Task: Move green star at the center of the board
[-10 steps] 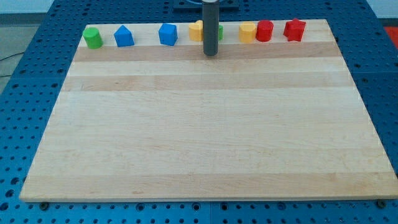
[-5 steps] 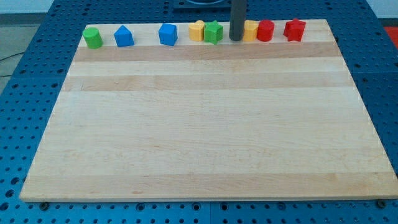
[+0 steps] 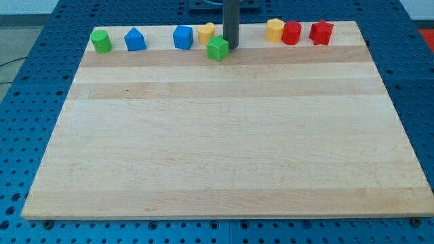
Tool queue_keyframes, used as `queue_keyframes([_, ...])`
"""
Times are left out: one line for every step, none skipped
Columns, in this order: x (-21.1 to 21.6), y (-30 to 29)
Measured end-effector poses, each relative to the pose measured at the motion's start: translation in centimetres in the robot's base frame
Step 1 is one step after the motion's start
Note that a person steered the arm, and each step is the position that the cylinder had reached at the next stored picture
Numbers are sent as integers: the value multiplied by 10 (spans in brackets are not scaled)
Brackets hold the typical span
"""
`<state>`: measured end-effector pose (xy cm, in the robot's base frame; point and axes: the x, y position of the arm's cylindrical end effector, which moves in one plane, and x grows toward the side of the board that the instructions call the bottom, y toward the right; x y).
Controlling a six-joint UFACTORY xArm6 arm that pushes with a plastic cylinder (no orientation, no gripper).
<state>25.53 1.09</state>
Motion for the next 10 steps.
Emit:
queue_keyframes([-25, 0])
queue_keyframes([-19, 0])
queue_keyframes([-6, -1])
queue_keyframes([-5, -1])
queue_keyframes([-6, -2])
queue_keyframes([-6, -2])
queue_keyframes([6, -6])
queue_keyframes([30, -16])
queue_keyframes([34, -16])
queue_keyframes([34, -16])
